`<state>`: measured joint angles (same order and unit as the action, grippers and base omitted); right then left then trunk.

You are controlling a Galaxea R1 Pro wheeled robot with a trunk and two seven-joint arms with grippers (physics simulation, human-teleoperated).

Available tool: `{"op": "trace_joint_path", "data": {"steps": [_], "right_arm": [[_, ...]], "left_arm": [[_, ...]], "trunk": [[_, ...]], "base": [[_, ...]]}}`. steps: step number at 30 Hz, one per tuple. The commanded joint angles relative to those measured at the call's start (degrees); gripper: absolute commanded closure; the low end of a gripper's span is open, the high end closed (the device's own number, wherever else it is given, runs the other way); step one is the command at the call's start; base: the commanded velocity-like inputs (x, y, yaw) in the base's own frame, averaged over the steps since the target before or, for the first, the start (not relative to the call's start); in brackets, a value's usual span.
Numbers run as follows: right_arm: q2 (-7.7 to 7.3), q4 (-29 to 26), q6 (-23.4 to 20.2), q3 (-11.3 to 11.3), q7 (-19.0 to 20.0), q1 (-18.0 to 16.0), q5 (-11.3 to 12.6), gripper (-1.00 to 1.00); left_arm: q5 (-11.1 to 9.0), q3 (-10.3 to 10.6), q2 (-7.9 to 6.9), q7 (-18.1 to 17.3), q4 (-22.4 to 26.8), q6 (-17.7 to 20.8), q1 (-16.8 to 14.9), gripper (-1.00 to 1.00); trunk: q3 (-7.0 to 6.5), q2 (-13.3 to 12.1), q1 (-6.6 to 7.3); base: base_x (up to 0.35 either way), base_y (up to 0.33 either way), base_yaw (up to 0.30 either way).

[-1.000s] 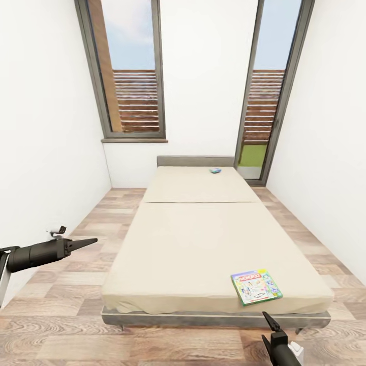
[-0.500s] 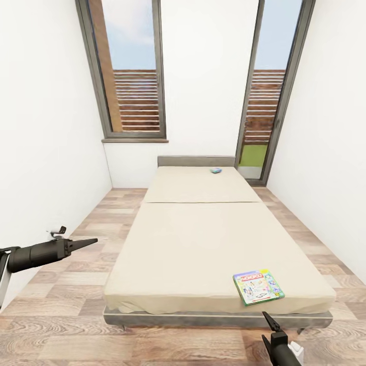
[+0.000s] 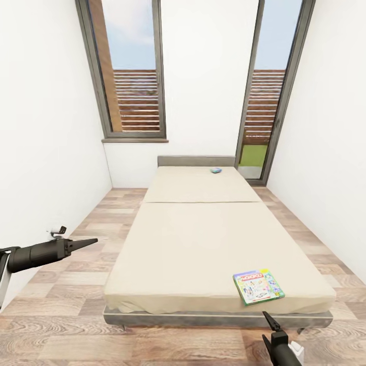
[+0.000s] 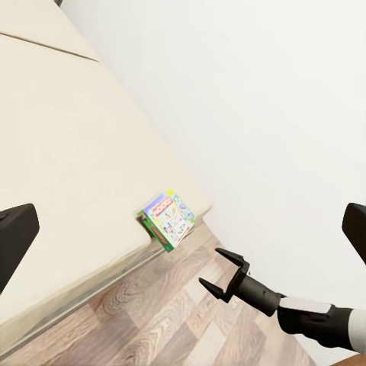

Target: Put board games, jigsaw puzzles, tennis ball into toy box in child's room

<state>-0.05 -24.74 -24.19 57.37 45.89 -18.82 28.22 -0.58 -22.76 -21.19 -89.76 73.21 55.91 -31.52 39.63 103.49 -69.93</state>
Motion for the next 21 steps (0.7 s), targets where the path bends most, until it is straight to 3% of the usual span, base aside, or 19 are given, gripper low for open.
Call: {"op": "trace_joint_path", "data": {"steps": [1, 4, 11, 21], "right_arm": [[-0.02, 0.0, -0.4, 0.2, 0.1, -0.1, 0.3, -1.0], [-0.18, 0.0, -0.4, 0.2, 0.0, -0.6, 0.4, -1.0], [0.02, 0.1, -0.2, 0.3, 0.0, -1.8, 0.6, -1.0], [0.69, 0.2, 4.7, 0.2, -0.3, -2.1, 0.6, -1.0]], "left_arm": [[0.0, 0.0, 0.01, -0.2, 0.0, 0.6, 0.0, -1.0], [0.0, 0.0, 0.03, -0.2, 0.0, 0.6, 0.0, -1.0], [0.0, 0.0, 0.12, -0.2, 0.0, 0.6, 0.0, -1.0], [0.1, 0.0, 0.17, -0.2, 0.0, 0.6, 0.0, -1.0]], "trunk": [[0.24, 0.4, -0.22], [0.78, 1.6, -0.88], [0.78, 1.6, -0.88], [0.96, 2.0, -1.1]], "base": [[0.0, 0.0, 0.0], [0.0, 0.0, 0.0], [0.0, 0.0, 0.0], [0.0, 0.0, 0.0]]}}
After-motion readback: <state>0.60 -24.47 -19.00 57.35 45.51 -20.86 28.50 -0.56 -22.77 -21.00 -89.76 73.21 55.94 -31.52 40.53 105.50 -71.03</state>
